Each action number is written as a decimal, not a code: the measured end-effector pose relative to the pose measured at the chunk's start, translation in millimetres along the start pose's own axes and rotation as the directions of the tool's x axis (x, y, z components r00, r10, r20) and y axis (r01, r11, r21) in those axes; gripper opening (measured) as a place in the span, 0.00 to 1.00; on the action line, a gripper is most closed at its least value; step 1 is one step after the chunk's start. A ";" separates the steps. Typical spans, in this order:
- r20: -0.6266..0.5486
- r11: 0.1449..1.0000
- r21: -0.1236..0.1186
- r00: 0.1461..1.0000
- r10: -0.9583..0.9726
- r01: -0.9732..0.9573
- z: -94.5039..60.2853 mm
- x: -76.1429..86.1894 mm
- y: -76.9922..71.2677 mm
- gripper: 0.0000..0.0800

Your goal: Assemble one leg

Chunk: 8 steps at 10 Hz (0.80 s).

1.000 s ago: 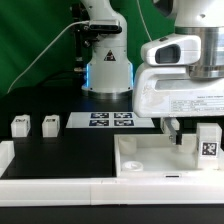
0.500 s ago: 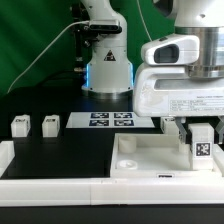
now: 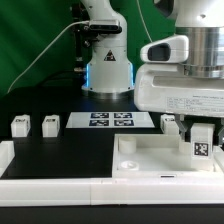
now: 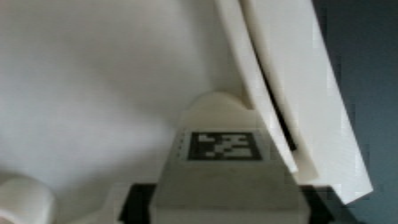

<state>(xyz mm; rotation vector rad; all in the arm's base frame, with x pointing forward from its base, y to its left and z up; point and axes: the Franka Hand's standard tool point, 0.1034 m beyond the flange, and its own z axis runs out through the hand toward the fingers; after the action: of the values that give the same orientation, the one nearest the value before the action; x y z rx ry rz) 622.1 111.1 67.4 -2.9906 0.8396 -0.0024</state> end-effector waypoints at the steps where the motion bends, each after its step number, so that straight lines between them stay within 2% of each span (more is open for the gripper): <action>1: -0.002 0.994 0.002 0.994 0.107 -0.107 0.0 -1.0 -1.8 0.36; 2: -0.002 0.978 0.004 0.978 0.210 -0.210 0.2 -3.1 -4.4 0.37; 5: -0.003 0.842 0.005 0.842 0.539 -0.539 0.2 -6.5 -8.3 0.37; 6: -0.005 0.767 0.005 0.767 0.641 -0.641 0.0 -6.7 -8.6 0.37; 8: 0.002 0.565 0.008 0.565 0.825 -0.825 -0.4 -7.7 -9.9 0.37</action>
Offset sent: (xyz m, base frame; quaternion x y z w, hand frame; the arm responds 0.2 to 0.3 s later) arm -0.0037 0.0052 0.0009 -0.0148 0.0177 0.3016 0.9532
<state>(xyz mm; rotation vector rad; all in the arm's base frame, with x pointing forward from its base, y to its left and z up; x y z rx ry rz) 620.7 123.6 68.2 -2.2510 2.1355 0.0169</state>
